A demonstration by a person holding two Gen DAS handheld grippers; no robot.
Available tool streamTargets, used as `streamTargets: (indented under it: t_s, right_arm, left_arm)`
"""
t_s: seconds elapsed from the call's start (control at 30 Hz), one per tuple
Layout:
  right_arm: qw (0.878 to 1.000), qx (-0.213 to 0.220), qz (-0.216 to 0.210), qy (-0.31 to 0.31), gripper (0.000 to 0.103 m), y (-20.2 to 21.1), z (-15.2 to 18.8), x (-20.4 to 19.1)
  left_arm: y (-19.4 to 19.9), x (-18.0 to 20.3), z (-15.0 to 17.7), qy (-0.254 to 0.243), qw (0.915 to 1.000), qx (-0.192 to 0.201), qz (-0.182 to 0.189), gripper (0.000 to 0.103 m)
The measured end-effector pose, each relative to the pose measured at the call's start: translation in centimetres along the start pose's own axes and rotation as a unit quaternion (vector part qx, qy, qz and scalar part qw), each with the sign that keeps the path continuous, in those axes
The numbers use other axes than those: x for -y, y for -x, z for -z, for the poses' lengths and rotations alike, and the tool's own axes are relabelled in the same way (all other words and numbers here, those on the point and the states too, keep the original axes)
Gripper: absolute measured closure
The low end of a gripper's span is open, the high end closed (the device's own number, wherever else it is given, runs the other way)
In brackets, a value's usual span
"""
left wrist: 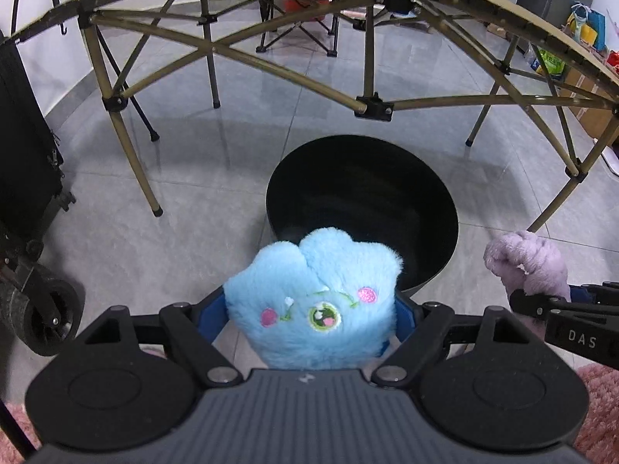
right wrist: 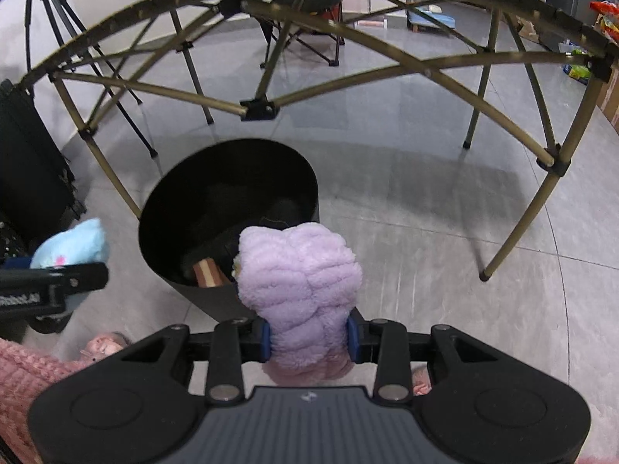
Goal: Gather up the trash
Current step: 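Lower the left gripper into the bin and release the blue plush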
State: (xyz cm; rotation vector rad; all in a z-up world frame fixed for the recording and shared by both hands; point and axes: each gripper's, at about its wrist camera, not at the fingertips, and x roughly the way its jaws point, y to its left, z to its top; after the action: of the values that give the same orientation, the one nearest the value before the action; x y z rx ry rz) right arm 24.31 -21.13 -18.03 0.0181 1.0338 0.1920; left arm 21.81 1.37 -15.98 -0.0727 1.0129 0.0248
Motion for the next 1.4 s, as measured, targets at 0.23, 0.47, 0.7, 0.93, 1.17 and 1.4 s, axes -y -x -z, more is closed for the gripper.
streamTargets:
  t_s: [0.23, 0.47, 0.7, 0.93, 1.17, 1.4]
  right_arm:
    - [1.000, -0.009, 0.007, -0.017, 0.069, -1.0, -0.3, 0.2]
    - [0.999, -0.006, 0.008, -0.032, 0.069, -1.1, -0.4, 0.6]
    - [0.999, -0.004, 0.013, -0.040, 0.069, -1.2, -0.6, 0.7]
    - [0.999, -0.004, 0.024, -0.044, 0.069, -1.5, -0.7, 1.1]
    - [0.997, 0.004, 0.047, -0.053, 0.069, -1.9, -1.5, 2.2]
    - [0.996, 0.034, 0.065, -0.043, 0.069, -1.2, -3.2, 2.9]
  left_arm:
    - [-1.3, -1.5, 0.3, 0.019, 0.9992, -0.030, -0.016, 0.021]
    - [-2.4, -3.3, 0.6, 0.047, 0.9964, -0.059, -0.037, 0.021]
    - [-3.3, -3.5, 0.2, 0.062, 0.9938, -0.081, -0.045, 0.021]
    - [-3.0, -1.7, -0.8, 0.054, 0.9941, -0.085, -0.041, 0.021]
    - [-3.1, 0.0, -2.3, 0.053, 0.9936, -0.092, -0.037, 0.021]
    - [-3.8, 1.6, -4.1, 0.055, 0.9927, -0.103, -0.032, 0.021]
